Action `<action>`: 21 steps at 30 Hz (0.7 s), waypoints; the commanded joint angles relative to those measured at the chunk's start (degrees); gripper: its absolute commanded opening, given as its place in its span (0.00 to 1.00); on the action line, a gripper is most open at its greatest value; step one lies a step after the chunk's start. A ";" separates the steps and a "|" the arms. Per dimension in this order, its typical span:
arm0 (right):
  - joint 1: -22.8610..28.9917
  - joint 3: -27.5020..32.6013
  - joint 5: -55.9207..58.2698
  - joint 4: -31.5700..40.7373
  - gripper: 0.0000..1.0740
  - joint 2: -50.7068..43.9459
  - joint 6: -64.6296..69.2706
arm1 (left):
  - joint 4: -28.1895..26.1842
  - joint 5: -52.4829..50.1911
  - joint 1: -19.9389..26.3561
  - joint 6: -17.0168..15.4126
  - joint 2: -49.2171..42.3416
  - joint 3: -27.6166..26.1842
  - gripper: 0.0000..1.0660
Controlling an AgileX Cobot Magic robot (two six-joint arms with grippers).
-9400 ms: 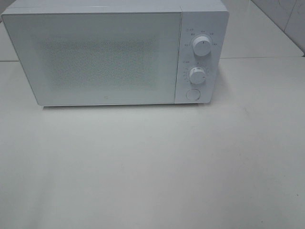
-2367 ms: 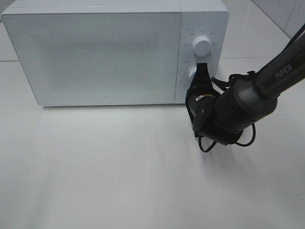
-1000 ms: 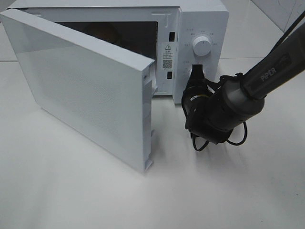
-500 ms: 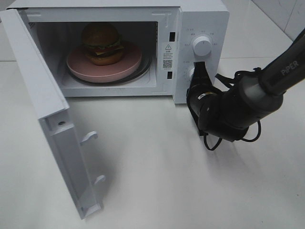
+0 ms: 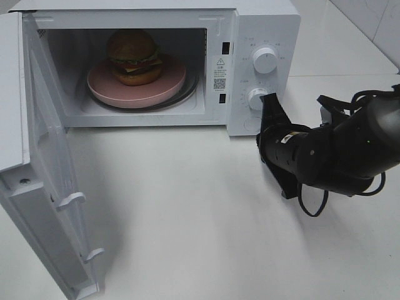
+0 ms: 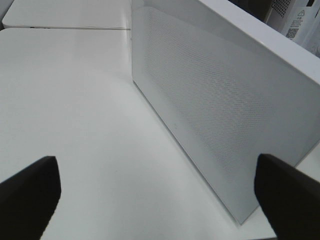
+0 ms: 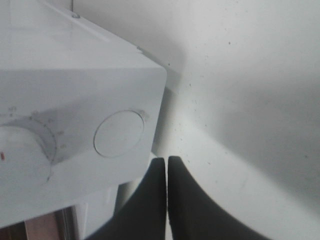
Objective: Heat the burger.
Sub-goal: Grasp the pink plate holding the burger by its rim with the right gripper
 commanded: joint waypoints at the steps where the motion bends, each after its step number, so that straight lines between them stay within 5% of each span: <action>1: -0.29 1.89 2.86 -3.84 0.00 -3.32 -4.98 | -0.11 -0.11 0.23 -0.17 -1.20 0.11 0.92; 21: -0.69 2.92 30.37 -4.24 0.00 -17.70 -57.35 | -0.11 -0.11 0.23 -0.17 -1.20 0.11 0.92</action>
